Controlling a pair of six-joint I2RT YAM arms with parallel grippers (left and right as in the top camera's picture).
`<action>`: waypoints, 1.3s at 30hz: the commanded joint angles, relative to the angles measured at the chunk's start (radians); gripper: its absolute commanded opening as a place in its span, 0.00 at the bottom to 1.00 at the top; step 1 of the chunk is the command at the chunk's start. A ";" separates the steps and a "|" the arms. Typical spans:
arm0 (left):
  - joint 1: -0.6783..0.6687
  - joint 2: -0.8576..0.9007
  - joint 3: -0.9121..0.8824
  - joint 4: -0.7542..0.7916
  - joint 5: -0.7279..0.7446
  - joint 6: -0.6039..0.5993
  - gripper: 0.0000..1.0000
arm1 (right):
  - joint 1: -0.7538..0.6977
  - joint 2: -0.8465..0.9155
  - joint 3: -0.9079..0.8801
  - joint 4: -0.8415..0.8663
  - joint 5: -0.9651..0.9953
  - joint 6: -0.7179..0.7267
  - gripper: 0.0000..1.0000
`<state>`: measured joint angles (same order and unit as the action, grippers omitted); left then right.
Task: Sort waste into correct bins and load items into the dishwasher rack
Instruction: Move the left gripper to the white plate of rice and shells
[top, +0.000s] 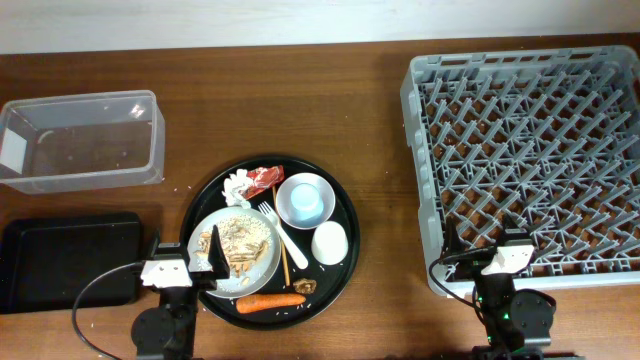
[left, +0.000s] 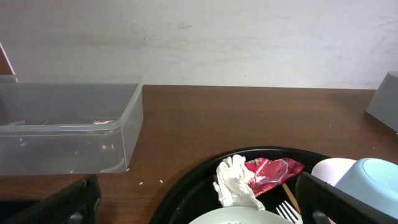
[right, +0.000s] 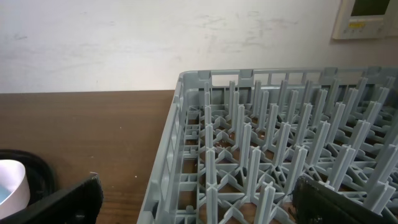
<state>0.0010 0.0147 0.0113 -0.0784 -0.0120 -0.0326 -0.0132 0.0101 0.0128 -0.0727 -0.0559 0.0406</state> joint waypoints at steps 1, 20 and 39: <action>-0.003 -0.003 -0.002 -0.005 -0.010 0.019 0.99 | 0.006 -0.006 -0.007 -0.003 0.008 -0.007 0.99; -0.003 -0.003 -0.002 -0.005 -0.010 0.019 0.99 | 0.006 -0.005 -0.007 -0.003 0.008 -0.007 0.99; -0.003 -0.003 -0.001 0.233 0.506 -0.124 0.99 | 0.006 -0.005 -0.007 -0.003 0.008 -0.007 0.99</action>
<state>0.0010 0.0158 0.0097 0.1196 0.3672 -0.1364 -0.0132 0.0101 0.0128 -0.0727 -0.0559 0.0410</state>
